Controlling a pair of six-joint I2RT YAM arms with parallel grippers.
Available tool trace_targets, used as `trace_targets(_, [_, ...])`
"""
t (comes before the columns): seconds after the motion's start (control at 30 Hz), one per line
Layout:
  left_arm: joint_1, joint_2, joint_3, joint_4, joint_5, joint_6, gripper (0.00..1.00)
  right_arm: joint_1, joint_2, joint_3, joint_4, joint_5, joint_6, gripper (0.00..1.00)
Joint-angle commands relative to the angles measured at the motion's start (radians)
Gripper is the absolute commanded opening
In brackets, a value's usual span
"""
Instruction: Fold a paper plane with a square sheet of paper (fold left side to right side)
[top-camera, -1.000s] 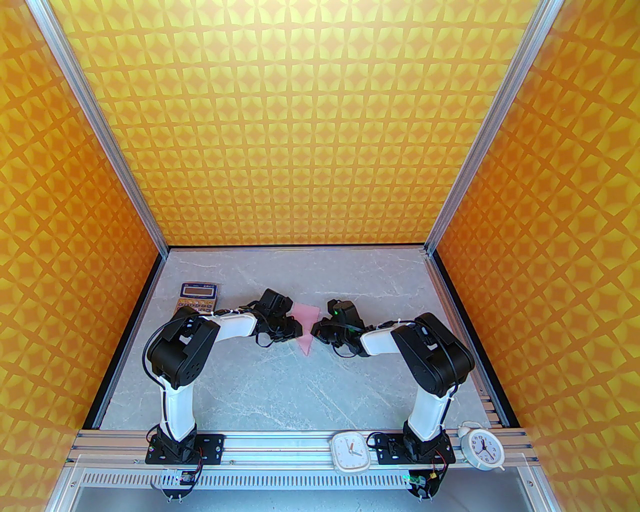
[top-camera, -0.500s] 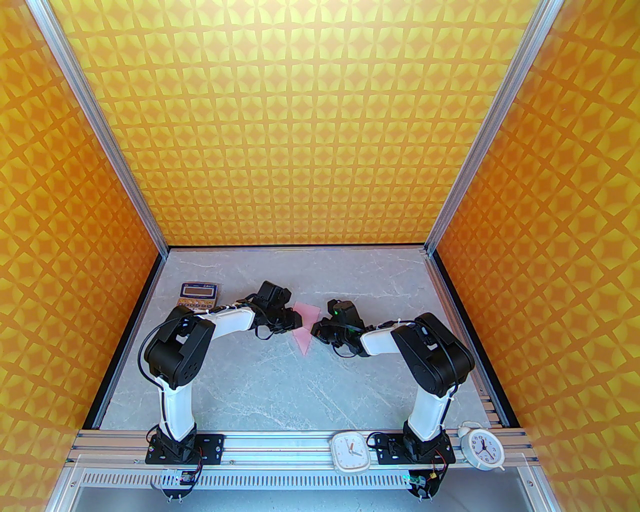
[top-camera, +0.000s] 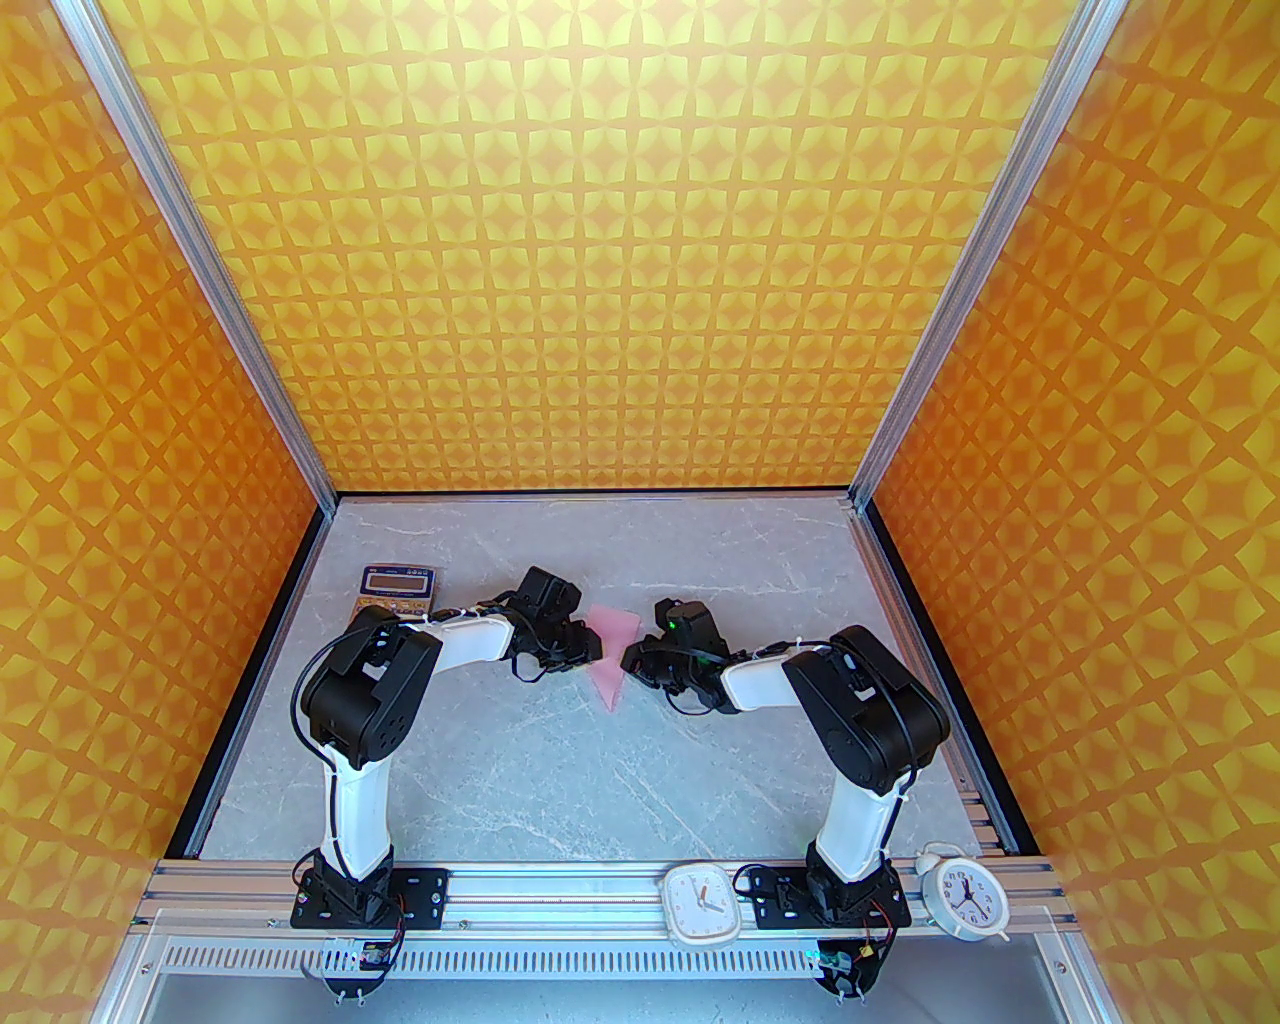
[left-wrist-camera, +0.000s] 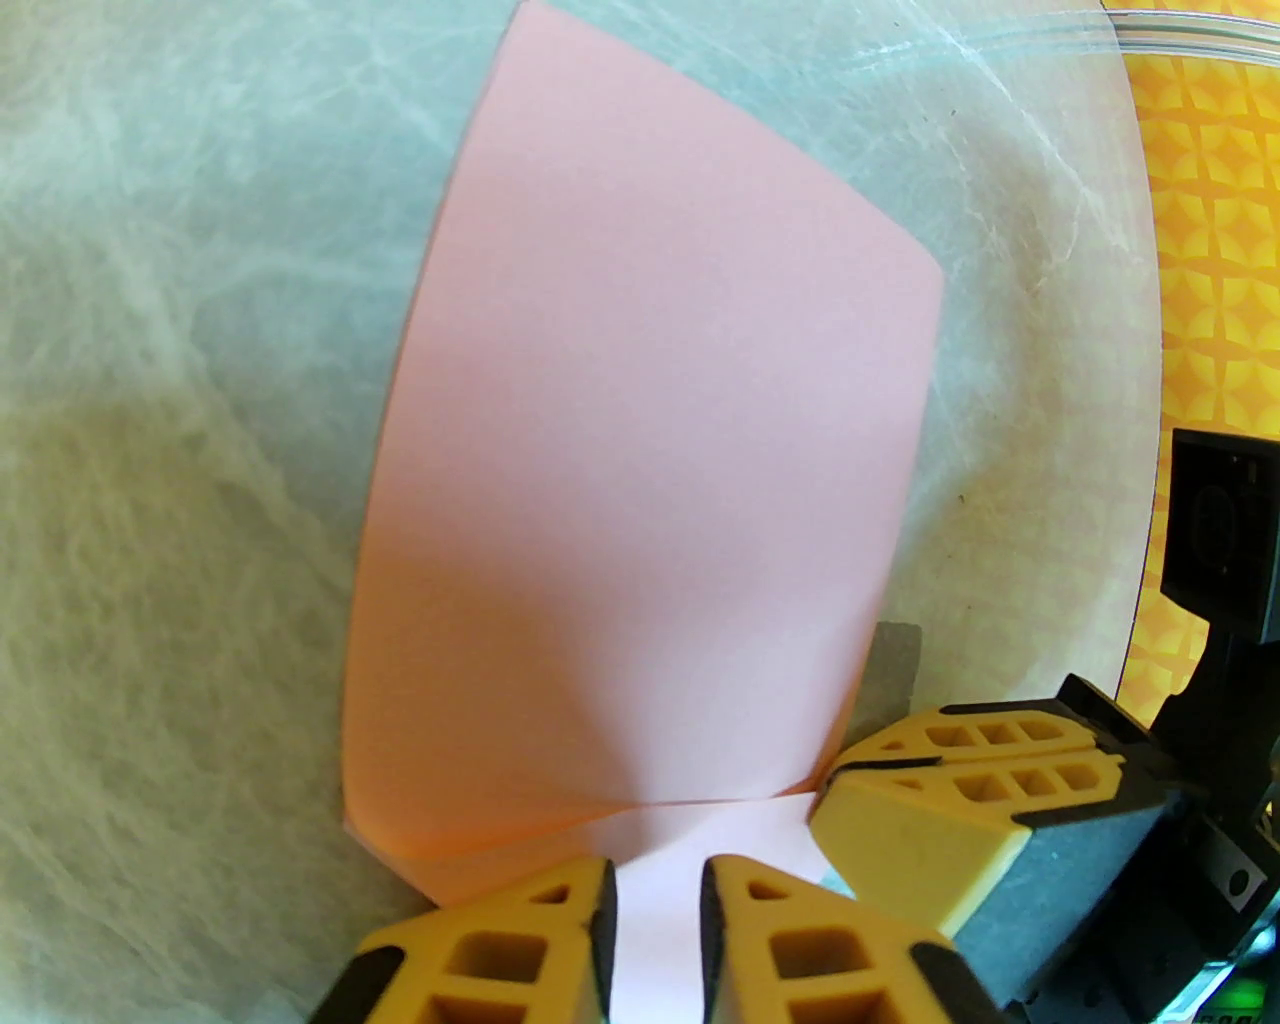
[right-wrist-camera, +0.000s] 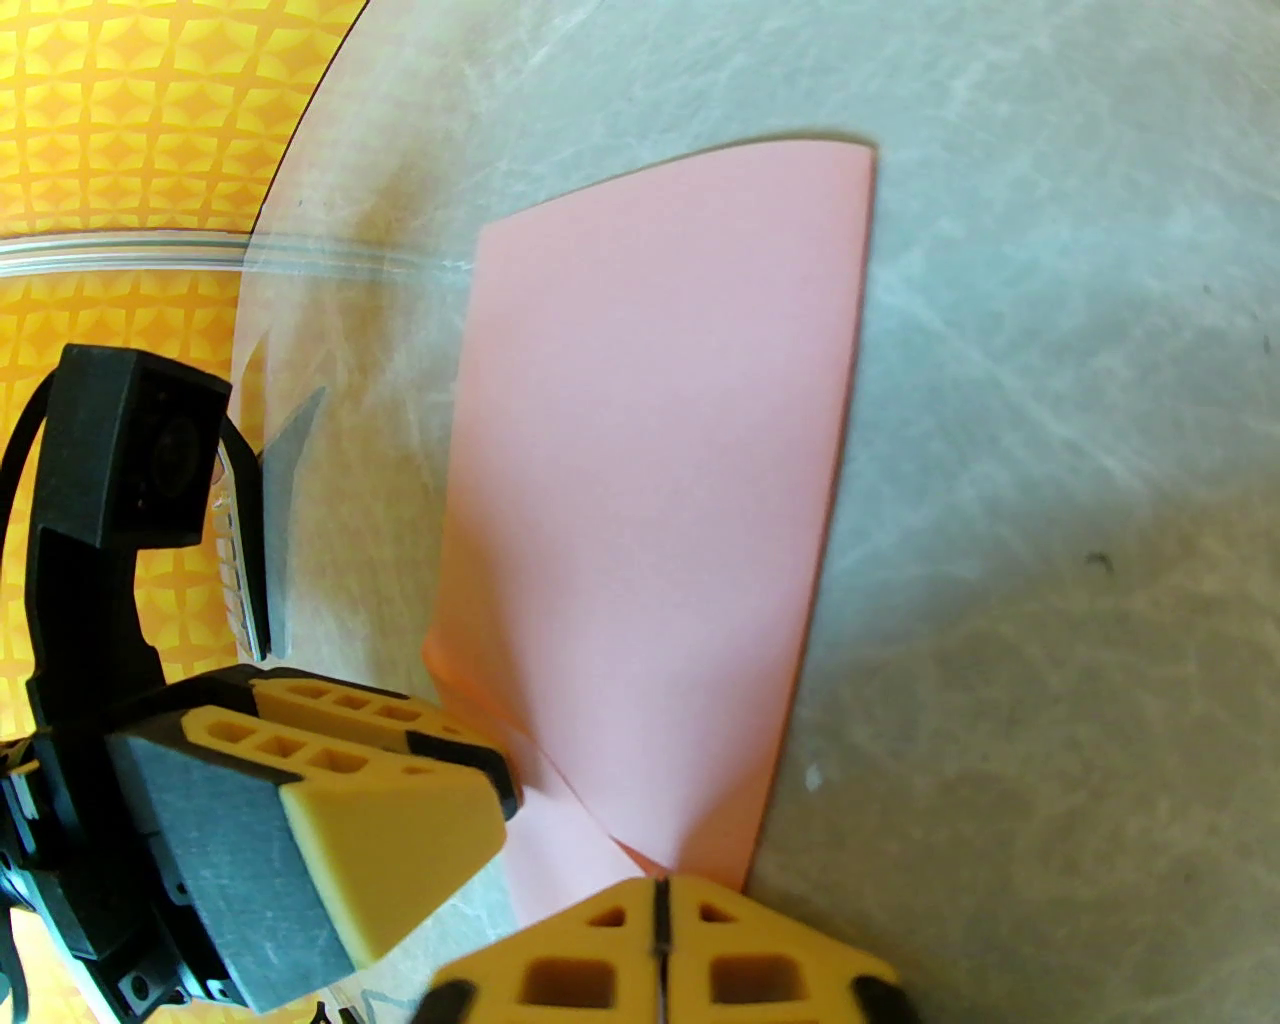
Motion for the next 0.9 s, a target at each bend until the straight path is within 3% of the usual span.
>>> trace_targets(0.0, [0.004, 0.027, -0.018, -0.004, -0.012, 0.005, 0.21, -0.002, -0.046, -0.003, -0.118, 0.072, -0.044, 0.15])
trace_targets(0.33, [-0.004, 0.028, -0.022, 0.010, -0.012, -0.004, 0.21, 0.088, -0.155, 0.017, -0.231, 0.056, -0.079, 0.05])
trace_targets(0.6, [-0.007, 0.027, -0.021, 0.012, -0.012, -0.005, 0.21, 0.159, -0.092, 0.060, -0.202, 0.021, -0.044, 0.03])
trace_targets(0.87, [-0.011, 0.025, -0.022, 0.010, -0.012, -0.003, 0.21, 0.161, -0.008, 0.107, -0.188, -0.002, -0.023, 0.02])
